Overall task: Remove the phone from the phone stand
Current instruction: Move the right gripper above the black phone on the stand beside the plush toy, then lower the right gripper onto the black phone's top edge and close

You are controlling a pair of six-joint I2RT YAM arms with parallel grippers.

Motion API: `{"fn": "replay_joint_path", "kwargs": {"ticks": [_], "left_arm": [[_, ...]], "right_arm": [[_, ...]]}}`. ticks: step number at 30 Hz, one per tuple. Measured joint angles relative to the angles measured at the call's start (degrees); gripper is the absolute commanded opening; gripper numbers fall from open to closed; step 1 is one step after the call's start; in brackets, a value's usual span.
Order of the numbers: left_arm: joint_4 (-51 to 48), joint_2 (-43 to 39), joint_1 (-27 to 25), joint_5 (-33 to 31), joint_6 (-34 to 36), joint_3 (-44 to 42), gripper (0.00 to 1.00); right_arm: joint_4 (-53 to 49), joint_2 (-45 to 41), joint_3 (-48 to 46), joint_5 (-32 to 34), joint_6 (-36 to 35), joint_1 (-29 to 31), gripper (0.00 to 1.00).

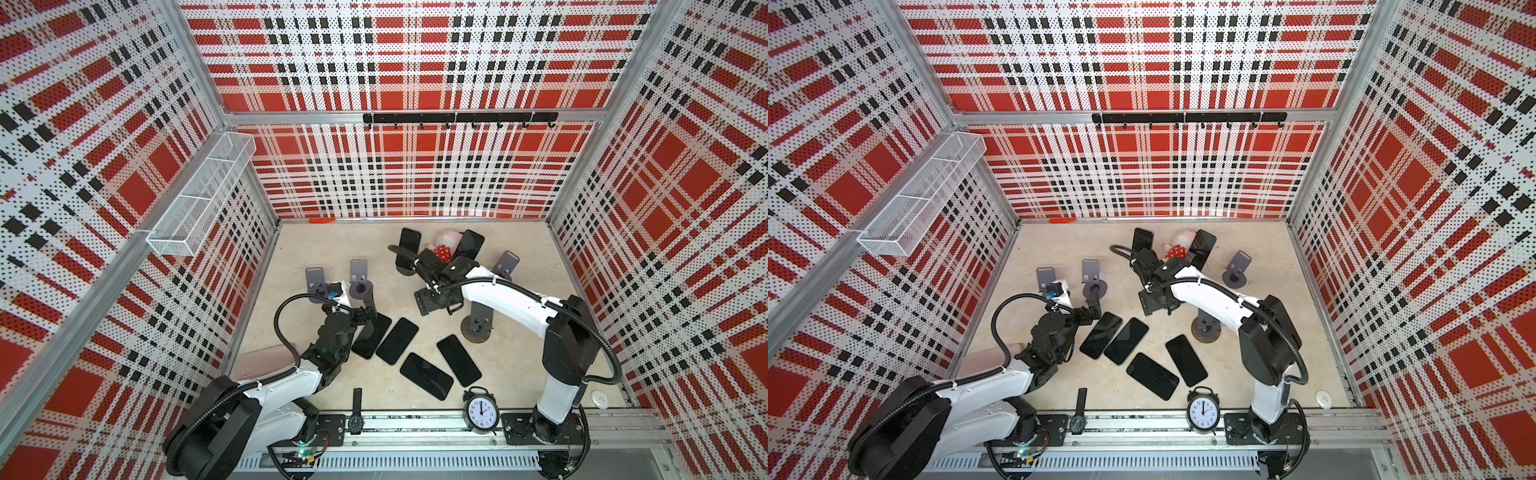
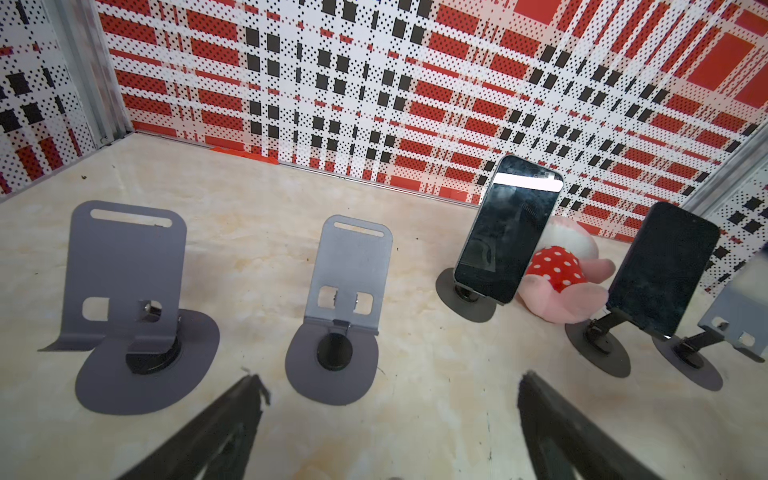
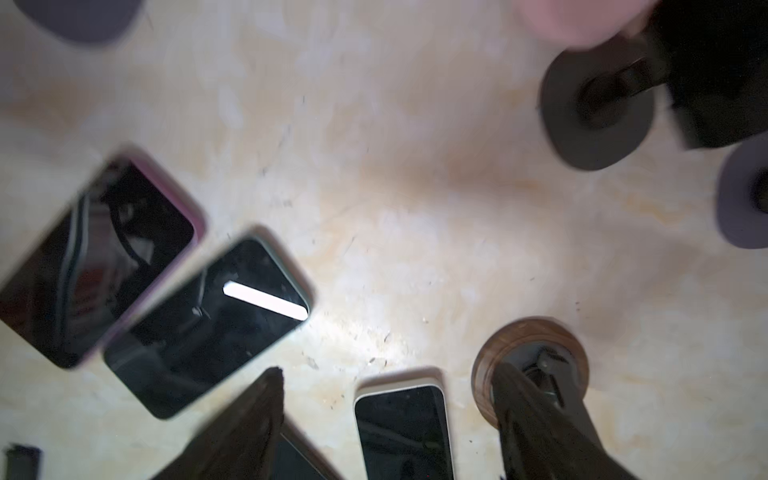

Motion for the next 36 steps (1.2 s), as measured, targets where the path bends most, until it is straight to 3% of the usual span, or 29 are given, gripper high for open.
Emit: {"fn": "replay_joint_path", "kwargs": {"ticks": [13, 16, 18, 36], "left_arm": [[0.00, 0.17, 0.02, 0.04, 0.00, 0.00, 0.98], [0.00, 0.48, 0.02, 0.09, 0.00, 0.00, 0.98], [0.00, 0.74, 0.02, 0.15, 0.02, 0.00, 0.98], [-0.11, 0.85, 0.02, 0.02, 0.39, 0.00, 0.98]], "right_arm": [[-3.23, 2.40, 15.63, 18.36, 25.33, -13.79, 0.91], [-3.93, 4.37, 17.55, 19.63, 27.61, -15.63, 0.93], [-4.48, 6.14, 19.26, 20.20, 28.72, -16.48, 1.00], [-6.51, 16.65, 29.70, 20.06, 30.03, -21.14, 1.00]]}}
